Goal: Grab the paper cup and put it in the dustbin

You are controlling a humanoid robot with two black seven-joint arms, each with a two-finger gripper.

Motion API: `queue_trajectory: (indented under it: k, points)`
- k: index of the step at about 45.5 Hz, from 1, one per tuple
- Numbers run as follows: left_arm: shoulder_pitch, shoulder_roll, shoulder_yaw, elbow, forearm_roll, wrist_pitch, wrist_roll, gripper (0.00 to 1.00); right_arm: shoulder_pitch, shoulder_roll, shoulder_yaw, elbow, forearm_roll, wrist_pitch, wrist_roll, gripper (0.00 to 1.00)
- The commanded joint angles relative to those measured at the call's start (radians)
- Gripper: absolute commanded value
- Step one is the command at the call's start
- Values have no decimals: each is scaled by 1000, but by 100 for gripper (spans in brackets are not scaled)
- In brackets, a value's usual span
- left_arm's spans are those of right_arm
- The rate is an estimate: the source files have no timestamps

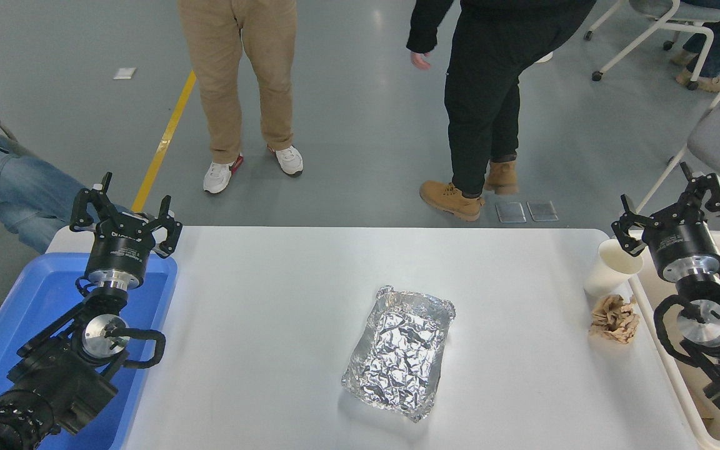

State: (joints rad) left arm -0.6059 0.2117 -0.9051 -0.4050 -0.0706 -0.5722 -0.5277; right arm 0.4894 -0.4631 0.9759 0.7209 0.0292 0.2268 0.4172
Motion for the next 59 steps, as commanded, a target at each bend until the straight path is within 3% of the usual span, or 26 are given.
queue_trajectory:
  k: [1,36,59]
  points:
    - [0,0,0,0,0,0,-1,99,3,0,0,0,0,0,0,100]
    - [-2,0,0,0,0,0,-2,99,12,-6,-22,0,-2,2,0,100]
    - [0,0,0,0,0,0,-2,99,52,-89,-97,0,-2,0,-2,100]
